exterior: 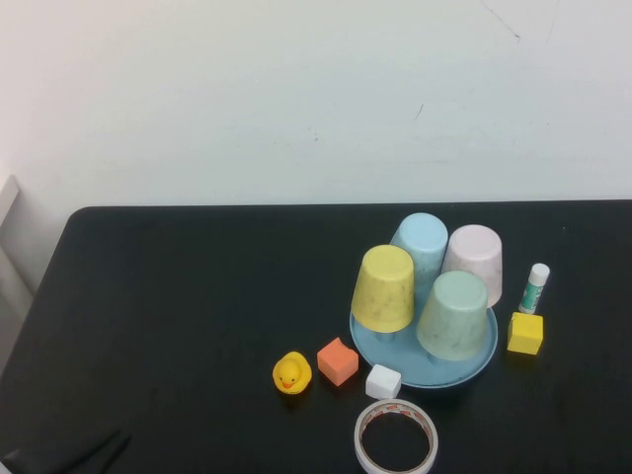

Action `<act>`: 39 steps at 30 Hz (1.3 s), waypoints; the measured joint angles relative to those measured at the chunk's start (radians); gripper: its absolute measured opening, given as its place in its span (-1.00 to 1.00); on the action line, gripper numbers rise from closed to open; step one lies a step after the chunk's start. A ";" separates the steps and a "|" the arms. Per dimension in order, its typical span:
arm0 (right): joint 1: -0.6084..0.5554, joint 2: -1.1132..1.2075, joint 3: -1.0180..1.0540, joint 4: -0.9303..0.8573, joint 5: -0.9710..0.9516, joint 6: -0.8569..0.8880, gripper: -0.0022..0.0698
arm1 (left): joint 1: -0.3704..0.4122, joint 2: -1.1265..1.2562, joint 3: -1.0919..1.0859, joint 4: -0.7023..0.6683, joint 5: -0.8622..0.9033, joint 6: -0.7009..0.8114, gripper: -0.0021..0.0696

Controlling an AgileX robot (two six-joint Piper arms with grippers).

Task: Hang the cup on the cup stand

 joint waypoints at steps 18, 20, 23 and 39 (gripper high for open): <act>0.000 0.000 0.000 0.002 0.000 -0.002 -0.94 | 0.360 -0.195 0.059 -0.026 0.000 -0.001 -0.95; 0.000 0.000 0.000 0.002 0.000 -0.002 -0.94 | 0.465 -0.258 0.094 -0.065 -0.015 -0.001 -0.95; 0.000 0.000 0.000 0.002 0.000 -0.002 -0.94 | 0.598 -0.334 0.154 -0.131 -0.041 -0.001 -0.95; 0.000 0.000 0.000 0.002 0.000 -0.002 -0.94 | 0.669 -0.433 0.264 -0.237 0.044 -0.001 -0.95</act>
